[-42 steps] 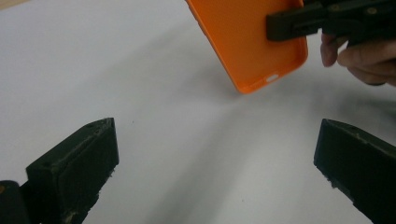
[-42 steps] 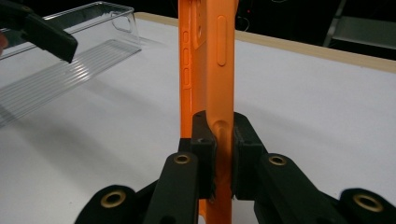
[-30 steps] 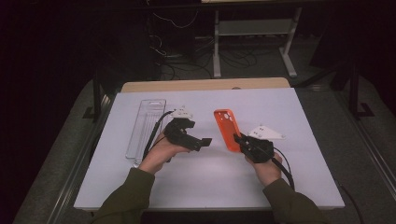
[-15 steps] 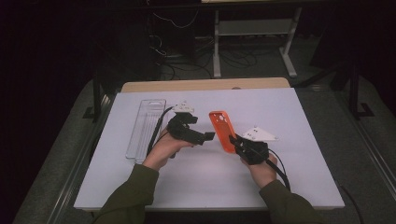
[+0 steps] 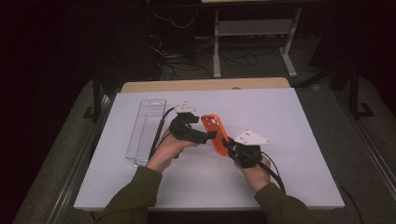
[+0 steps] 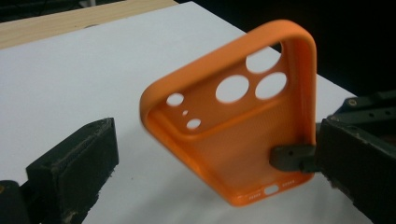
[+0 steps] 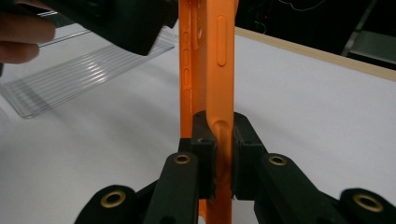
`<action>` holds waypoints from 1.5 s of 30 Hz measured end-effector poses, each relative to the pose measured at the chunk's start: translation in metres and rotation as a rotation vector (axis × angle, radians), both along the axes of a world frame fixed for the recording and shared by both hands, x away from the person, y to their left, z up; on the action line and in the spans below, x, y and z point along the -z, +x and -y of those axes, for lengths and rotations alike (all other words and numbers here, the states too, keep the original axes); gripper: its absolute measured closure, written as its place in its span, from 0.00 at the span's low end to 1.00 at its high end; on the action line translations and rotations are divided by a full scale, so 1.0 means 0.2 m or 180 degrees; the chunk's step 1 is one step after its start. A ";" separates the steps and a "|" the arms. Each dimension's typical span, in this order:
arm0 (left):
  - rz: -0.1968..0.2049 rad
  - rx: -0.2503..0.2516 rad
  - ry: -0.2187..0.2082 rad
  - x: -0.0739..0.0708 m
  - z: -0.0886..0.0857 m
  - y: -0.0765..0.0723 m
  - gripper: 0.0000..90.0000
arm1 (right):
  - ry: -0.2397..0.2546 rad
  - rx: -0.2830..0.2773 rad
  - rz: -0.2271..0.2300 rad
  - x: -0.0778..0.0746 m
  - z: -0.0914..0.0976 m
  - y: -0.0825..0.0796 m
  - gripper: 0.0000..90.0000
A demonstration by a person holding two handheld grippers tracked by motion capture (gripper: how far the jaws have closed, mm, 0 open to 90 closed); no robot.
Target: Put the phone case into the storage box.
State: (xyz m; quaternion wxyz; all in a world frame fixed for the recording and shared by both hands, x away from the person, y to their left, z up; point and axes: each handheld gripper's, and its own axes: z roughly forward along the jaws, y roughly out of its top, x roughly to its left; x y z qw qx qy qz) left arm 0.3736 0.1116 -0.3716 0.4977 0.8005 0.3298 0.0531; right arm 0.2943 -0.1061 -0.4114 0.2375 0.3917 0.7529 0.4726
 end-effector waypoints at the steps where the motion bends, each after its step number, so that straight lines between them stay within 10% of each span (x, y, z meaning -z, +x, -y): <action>1: -0.0009 -0.0017 -0.0009 0.00 0.00 0.00 0.00 | -0.0005 -0.0014 0.0004 0.00 -0.01 0.00 0.89; 45: 0.0001 -0.0183 -0.0347 0.00 0.03 -0.03 0.09 | -0.0146 -0.0164 -0.0062 0.03 -0.09 -0.03 0.89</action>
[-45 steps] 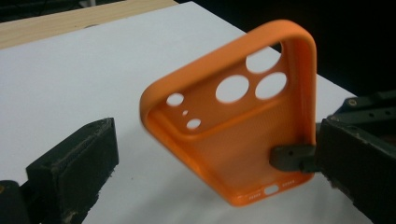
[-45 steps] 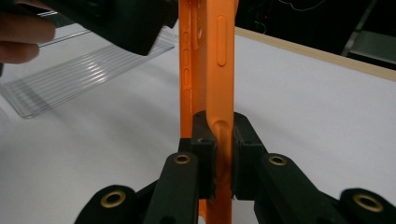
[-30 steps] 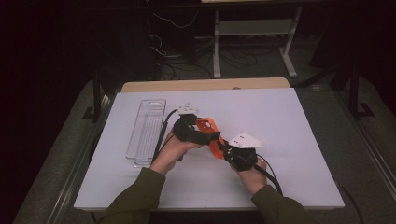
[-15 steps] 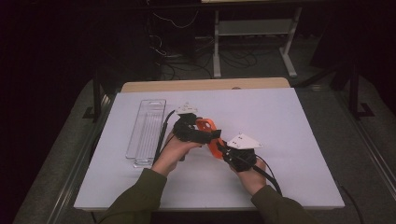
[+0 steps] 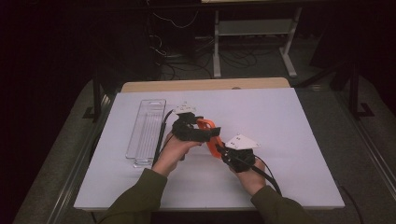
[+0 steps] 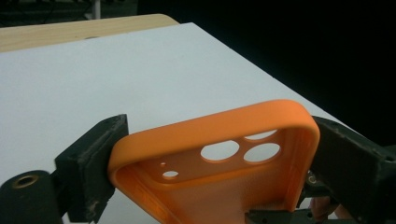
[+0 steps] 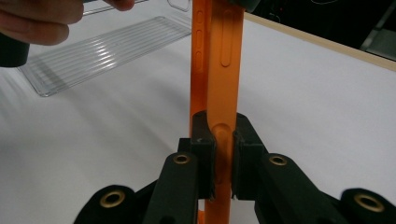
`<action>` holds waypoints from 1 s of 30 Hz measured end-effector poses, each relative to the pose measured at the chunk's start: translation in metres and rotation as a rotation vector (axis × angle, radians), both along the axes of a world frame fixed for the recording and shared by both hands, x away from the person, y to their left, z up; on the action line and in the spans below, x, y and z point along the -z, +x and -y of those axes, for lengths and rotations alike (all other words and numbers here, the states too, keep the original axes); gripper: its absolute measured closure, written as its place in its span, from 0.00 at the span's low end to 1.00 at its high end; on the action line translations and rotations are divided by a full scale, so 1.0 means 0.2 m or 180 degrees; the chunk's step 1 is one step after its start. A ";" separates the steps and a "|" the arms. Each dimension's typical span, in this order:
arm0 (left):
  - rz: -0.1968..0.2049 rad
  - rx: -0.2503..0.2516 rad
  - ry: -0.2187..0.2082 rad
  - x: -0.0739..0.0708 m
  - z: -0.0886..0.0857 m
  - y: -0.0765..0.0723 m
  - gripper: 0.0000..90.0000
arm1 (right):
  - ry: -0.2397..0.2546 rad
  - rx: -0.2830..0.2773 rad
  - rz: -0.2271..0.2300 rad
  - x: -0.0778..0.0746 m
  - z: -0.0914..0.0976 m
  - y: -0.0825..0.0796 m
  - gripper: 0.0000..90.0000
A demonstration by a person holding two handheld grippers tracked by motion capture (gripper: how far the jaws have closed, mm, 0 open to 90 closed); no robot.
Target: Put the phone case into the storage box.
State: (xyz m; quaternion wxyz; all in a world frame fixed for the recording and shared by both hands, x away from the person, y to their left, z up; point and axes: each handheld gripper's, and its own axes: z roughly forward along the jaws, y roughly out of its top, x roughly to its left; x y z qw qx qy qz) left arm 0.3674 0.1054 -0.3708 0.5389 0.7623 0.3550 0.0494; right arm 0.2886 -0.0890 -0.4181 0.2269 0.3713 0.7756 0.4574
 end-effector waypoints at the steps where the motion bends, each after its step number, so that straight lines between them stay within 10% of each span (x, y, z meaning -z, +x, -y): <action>1: -0.0009 -0.0011 -0.0016 0.00 0.00 0.00 0.11 | -0.0008 -0.0006 0.0007 0.00 0.00 0.00 0.89; 30: 0.0187 0.0056 0.0011 -0.03 -0.02 -0.01 0.17 | -0.0036 -0.0099 -0.0013 -0.01 0.01 0.01 0.82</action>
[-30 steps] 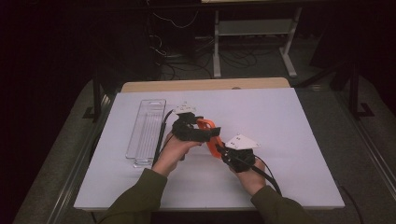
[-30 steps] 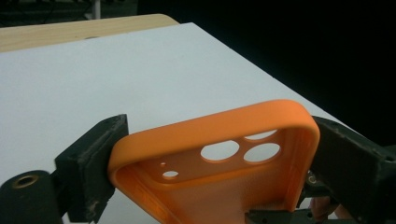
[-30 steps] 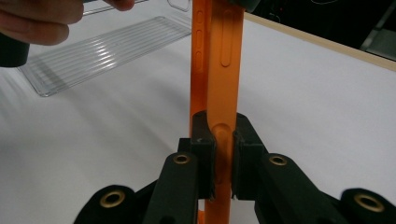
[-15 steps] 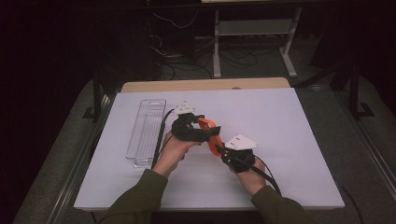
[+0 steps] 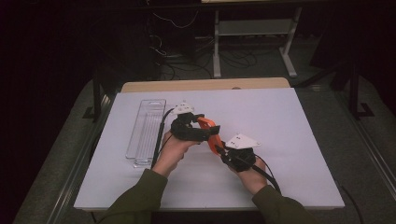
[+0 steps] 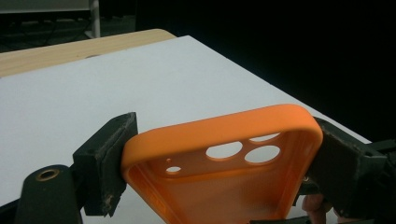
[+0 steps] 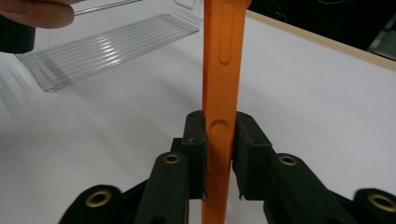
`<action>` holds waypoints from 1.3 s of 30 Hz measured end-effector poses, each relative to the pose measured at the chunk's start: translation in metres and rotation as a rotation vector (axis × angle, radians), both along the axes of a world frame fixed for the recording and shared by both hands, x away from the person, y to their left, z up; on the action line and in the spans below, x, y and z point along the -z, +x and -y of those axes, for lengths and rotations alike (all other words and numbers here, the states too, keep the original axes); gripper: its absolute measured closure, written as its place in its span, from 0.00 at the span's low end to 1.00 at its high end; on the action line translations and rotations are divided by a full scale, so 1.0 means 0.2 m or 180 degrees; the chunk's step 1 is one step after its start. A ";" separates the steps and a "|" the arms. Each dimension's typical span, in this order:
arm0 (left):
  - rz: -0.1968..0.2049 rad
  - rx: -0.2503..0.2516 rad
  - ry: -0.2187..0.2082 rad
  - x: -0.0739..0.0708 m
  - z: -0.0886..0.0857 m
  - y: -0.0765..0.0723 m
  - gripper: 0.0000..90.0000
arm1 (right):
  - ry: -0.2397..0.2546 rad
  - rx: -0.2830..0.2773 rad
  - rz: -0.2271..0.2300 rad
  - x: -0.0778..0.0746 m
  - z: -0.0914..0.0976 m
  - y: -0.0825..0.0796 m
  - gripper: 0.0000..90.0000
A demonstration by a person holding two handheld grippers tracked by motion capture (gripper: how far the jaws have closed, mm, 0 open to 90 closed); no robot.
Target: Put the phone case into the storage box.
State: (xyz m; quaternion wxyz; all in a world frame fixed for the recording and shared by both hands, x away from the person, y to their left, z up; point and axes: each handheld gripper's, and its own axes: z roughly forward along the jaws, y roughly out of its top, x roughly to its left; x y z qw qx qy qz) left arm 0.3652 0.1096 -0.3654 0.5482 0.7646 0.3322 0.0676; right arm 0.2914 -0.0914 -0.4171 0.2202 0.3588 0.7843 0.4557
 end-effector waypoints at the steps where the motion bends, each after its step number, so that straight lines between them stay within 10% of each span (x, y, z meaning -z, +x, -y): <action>1: -0.0001 -0.0017 -0.0036 0.00 0.00 0.00 0.17 | 0.0001 0.0004 0.0007 0.00 0.00 0.00 0.81; 29: 0.0038 -0.0115 -0.0070 -0.02 -0.05 0.01 0.17 | -0.0106 -0.0327 -0.0371 0.03 0.00 0.06 0.04; 39: 0.0062 -0.0119 -0.0040 -0.03 -0.07 0.01 0.17 | -0.0141 -0.0364 -0.0407 0.01 0.06 0.07 0.00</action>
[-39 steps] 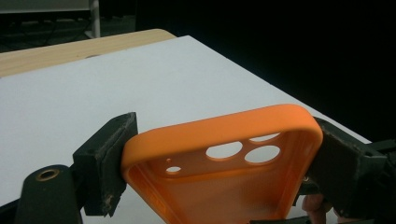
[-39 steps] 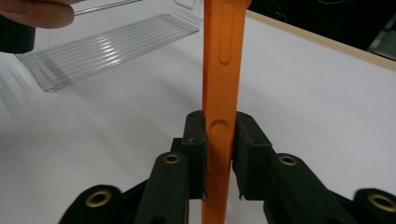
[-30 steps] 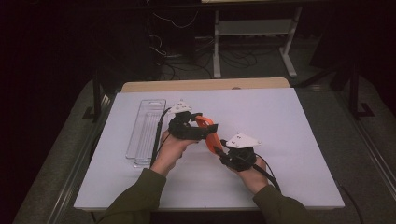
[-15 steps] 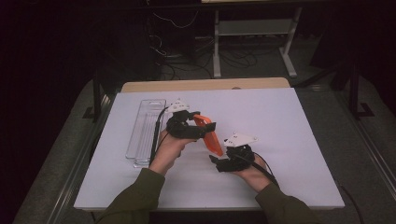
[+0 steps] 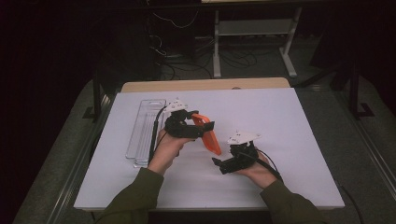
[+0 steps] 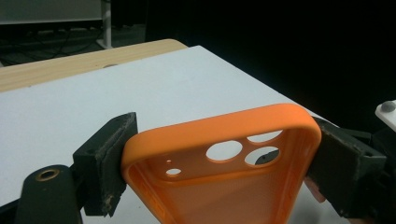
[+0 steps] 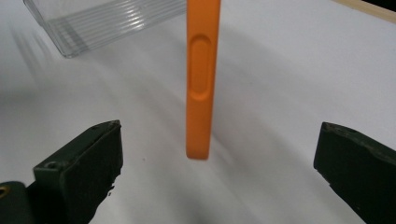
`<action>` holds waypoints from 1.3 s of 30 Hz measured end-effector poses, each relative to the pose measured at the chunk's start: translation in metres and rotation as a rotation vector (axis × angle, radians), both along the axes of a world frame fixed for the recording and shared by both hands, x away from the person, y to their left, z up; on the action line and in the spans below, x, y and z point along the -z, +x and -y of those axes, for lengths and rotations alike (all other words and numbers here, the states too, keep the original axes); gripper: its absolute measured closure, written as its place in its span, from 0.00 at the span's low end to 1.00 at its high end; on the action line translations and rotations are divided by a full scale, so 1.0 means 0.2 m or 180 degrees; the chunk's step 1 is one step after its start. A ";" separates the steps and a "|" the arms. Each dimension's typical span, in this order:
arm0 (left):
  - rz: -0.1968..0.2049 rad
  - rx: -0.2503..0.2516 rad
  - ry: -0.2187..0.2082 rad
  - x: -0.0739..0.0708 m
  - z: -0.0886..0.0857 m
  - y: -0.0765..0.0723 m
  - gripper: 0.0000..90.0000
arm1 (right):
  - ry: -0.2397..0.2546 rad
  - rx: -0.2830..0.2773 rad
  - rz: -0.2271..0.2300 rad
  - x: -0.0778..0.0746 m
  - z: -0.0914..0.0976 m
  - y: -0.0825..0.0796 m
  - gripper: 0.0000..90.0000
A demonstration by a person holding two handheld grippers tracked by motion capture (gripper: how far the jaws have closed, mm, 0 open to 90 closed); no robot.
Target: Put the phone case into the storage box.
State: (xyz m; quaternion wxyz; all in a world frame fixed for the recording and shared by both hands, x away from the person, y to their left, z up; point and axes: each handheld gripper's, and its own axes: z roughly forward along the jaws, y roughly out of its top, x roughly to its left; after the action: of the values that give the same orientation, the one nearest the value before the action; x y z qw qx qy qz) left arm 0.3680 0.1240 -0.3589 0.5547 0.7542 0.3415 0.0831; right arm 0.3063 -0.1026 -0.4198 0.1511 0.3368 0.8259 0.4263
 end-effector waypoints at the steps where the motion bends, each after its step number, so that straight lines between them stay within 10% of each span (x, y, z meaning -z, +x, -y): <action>1: -0.0006 -0.0003 -0.0003 0.00 0.00 0.00 0.17 | -0.0034 -0.0028 0.0032 0.00 0.01 0.00 0.00; 39: 0.0065 -0.0017 -0.0034 -0.04 -0.05 0.00 0.17 | -0.0063 0.0456 0.0152 0.10 0.42 -0.17 0.00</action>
State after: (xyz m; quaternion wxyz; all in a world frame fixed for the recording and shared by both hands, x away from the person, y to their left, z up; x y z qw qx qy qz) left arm 0.3679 0.1335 -0.3502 0.5620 0.7494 0.3382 0.0906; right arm 0.2725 -0.1873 -0.4407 0.2042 0.3832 0.8000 0.4141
